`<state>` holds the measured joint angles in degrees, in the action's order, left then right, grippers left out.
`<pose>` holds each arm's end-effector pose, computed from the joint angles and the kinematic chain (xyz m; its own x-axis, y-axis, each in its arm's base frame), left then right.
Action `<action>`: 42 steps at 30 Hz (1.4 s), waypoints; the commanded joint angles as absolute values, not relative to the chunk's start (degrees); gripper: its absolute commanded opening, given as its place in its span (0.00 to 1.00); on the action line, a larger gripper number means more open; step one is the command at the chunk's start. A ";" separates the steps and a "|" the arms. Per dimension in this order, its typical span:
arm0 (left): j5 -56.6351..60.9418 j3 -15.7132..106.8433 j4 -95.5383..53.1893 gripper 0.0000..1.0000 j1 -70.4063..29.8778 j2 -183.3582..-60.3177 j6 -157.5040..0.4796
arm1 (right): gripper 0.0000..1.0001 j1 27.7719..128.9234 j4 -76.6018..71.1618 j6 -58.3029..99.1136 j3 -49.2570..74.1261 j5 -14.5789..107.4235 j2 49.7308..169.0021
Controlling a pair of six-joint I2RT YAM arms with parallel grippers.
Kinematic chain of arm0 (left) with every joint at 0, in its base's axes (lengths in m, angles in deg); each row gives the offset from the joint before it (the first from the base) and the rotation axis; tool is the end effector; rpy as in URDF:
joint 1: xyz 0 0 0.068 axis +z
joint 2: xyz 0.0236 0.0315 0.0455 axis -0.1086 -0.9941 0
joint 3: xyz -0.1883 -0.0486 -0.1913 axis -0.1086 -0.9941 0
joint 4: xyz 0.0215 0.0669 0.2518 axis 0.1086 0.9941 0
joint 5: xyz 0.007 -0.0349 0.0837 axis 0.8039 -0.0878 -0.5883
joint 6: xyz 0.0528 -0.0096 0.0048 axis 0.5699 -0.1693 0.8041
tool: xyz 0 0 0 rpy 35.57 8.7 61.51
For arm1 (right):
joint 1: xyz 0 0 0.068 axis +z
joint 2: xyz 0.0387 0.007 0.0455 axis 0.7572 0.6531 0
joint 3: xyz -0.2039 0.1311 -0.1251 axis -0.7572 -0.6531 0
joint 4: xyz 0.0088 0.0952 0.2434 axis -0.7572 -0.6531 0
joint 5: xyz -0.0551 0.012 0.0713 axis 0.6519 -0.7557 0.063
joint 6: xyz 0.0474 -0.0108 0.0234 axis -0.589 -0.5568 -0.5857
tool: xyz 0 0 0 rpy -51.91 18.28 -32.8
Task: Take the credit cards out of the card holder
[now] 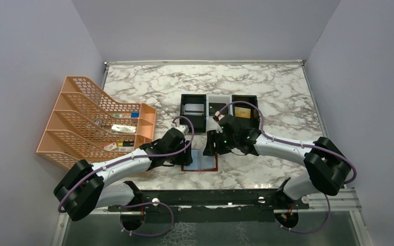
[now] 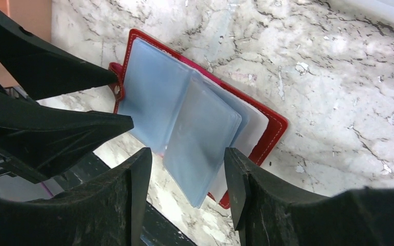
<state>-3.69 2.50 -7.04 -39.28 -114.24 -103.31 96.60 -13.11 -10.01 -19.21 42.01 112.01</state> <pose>0.1519 -0.1568 0.1668 -0.8706 0.0408 -0.4903 0.2673 0.8759 -0.4017 0.1887 0.2161 0.1811 -0.9069 -0.1117 -0.4062 -0.3270 0.7945 0.5117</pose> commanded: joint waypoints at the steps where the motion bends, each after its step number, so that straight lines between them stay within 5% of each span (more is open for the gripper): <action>1: -1.79 2.19 -8.31 0.57 -39.67 -113.23 -103.94 | 0.54 97.27 -15.73 -8.47 -17.49 44.90 111.02; 9: -1.04 1.80 -9.38 0.57 -39.90 -113.57 -104.12 | 0.51 97.45 -11.90 -9.07 -17.83 40.39 113.23; 14: -1.43 1.41 -9.40 0.57 -39.99 -113.16 -104.50 | 0.53 97.47 -14.85 -12.52 -18.47 48.86 113.05; 42: -13.97 0.71 -8.00 0.79 -39.99 -108.82 -106.09 | 0.50 97.47 -12.78 -12.93 -19.78 46.76 111.65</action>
